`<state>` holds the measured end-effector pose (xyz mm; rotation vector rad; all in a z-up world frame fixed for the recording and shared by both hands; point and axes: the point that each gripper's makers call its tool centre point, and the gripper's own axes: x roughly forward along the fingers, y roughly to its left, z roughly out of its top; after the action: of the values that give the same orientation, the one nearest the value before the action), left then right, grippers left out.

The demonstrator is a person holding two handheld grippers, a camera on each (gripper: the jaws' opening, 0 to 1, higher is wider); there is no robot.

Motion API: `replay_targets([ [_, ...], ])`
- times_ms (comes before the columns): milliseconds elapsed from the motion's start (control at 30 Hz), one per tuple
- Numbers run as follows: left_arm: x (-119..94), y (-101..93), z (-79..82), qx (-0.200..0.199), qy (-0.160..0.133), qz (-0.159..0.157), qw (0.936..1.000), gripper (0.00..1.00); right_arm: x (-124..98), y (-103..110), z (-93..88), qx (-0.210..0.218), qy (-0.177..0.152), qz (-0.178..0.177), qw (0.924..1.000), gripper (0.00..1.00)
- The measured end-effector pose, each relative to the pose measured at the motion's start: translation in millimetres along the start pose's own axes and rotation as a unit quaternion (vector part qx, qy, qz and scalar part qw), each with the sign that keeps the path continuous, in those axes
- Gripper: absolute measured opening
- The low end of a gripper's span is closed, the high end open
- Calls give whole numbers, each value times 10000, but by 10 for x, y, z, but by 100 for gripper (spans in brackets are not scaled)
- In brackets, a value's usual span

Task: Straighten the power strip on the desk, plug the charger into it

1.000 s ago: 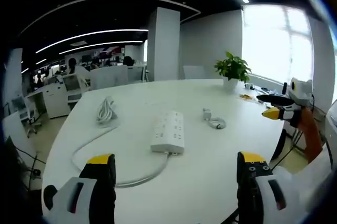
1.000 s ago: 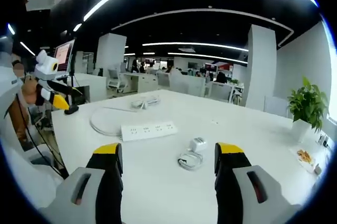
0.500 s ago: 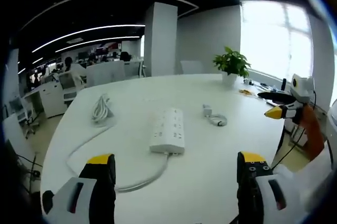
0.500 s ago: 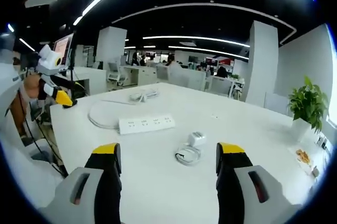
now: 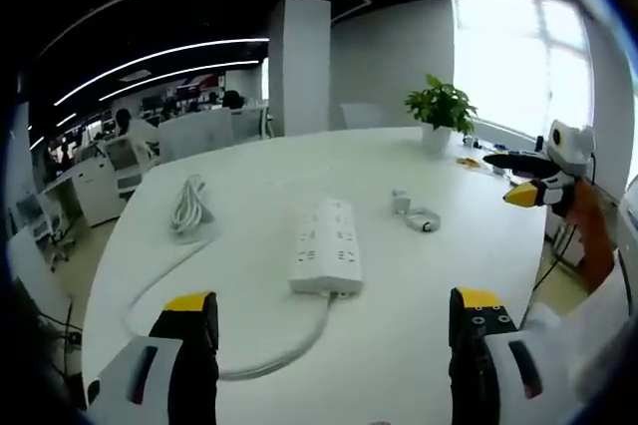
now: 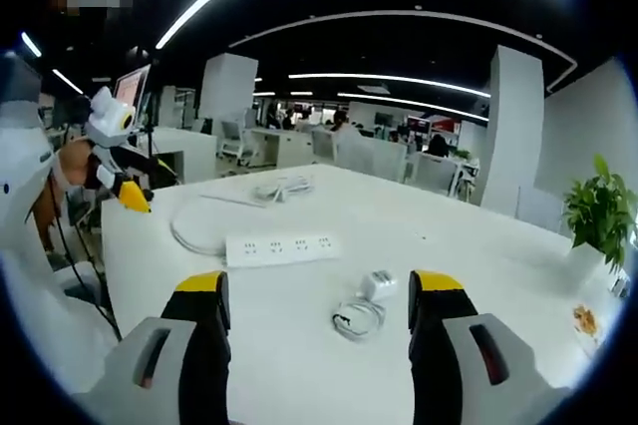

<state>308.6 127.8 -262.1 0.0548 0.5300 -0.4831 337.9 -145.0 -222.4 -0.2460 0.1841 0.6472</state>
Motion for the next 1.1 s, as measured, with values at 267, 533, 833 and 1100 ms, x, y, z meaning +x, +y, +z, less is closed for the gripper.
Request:
replay_targets([
  [267,50,-41,-49,169,165,-80,9997,96,164,58,-23,43,-11,218,9998,74],
  [533,37,66,2,-12,31,25,10000,96,206,41,-26,70,2,206,9998,74],
  [833,60,122,92,-103,-35,53,9999,96,196,10,-64,114,45,69,9999,75],
  [1100,105,154,73,-168,-55,108,9998,96,223,-3,-50,52,46,68,10000,76],
])
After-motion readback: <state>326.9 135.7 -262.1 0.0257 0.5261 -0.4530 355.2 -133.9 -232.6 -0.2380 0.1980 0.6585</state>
